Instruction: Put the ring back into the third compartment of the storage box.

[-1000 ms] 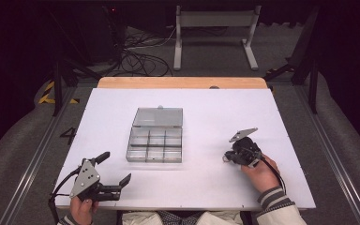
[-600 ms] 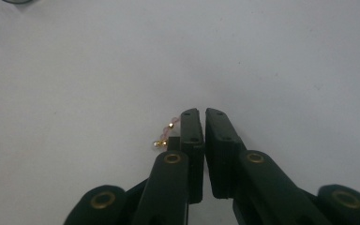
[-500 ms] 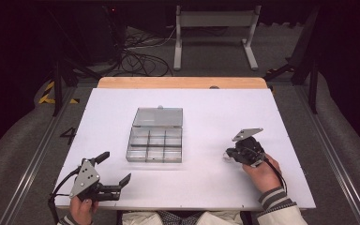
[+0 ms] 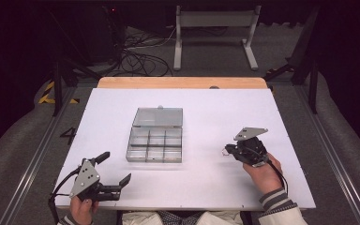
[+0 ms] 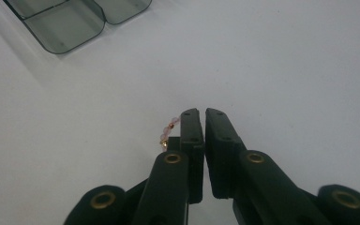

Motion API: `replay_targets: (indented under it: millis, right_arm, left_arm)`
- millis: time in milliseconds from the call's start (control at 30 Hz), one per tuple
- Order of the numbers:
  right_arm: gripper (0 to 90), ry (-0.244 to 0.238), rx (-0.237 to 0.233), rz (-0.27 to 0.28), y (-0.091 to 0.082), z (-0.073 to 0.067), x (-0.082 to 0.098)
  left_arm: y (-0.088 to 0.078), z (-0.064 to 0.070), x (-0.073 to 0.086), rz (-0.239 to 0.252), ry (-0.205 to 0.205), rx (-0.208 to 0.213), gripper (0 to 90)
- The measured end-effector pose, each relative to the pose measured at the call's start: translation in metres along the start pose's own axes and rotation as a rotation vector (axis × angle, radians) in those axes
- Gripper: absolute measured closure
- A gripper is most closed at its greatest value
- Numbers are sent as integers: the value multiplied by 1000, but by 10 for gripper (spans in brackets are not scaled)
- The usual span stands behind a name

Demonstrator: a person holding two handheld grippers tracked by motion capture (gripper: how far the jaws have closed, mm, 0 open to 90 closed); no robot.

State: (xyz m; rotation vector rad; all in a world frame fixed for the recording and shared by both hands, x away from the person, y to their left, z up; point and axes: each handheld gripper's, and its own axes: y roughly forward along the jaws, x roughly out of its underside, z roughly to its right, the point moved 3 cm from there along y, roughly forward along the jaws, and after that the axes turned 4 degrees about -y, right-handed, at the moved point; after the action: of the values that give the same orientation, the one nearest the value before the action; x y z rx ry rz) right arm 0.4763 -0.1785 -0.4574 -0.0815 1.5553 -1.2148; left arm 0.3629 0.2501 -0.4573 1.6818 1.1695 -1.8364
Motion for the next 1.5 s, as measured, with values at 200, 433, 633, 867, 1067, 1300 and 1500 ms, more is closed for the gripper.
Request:
replay_targets:
  millis: [200, 433, 633, 867, 1067, 1300, 1500]
  right_arm:
    - [866, 1, 8, 3, -2, 0, -1]
    - [866, 0, 8, 19, -5, 0, -3]
    - [866, 0, 9, 17, -6, 1, -3]
    - [866, -2, 9, 18, -8, 1, -6]
    - [865, -25, 5, 16, -9, 0, -15]
    - [866, -46, -1, 12, -6, -2, -25]
    - [866, -54, -12, 21, -5, -5, -38]
  left_arm:
    - [0, 0, 0, -2, -4, 3, 34]
    - [1, 1, 0, -3, -11, 5, 33]
    - [1, 1, 1, -8, -10, 6, 34]
    - [1, 1, 1, -9, -12, 4, 33]
    - [1, 0, 1, -11, -8, 3, 33]
    - [0, -1, 0, -4, 0, -4, 33]
    - [0, -1, 0, -3, -1, -3, 33]
